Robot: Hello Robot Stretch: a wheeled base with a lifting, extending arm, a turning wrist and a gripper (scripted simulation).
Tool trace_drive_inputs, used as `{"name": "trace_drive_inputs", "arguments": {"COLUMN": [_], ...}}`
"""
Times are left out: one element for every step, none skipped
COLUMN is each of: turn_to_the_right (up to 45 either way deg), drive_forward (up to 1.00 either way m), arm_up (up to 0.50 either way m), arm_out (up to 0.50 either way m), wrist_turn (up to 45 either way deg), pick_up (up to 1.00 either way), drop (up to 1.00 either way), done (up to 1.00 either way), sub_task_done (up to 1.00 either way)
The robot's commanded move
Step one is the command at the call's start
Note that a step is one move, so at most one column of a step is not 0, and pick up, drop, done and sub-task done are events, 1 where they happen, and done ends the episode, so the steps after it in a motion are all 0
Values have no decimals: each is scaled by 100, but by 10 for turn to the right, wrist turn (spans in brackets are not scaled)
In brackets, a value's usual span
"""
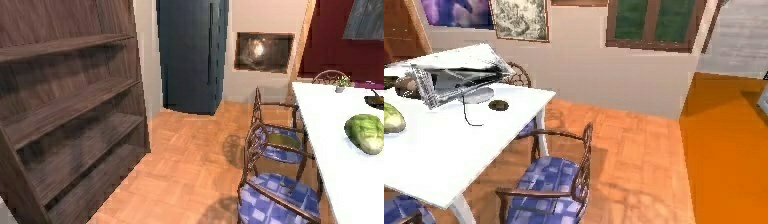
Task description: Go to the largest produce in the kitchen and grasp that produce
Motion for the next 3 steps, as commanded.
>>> {"name": "trace_drive_inputs", "arguments": {"turn_to_the_right": [180,0,-390], "drive_forward": [0,60,0], "arm_up": [0,0,0], "arm_out": [0,0,0], "wrist_turn": [0,0,0], "pick_up": [0,0,0], "drop": [0,0,0], "done": [0,0,0], "sub_task_done": [0,0,0]}}
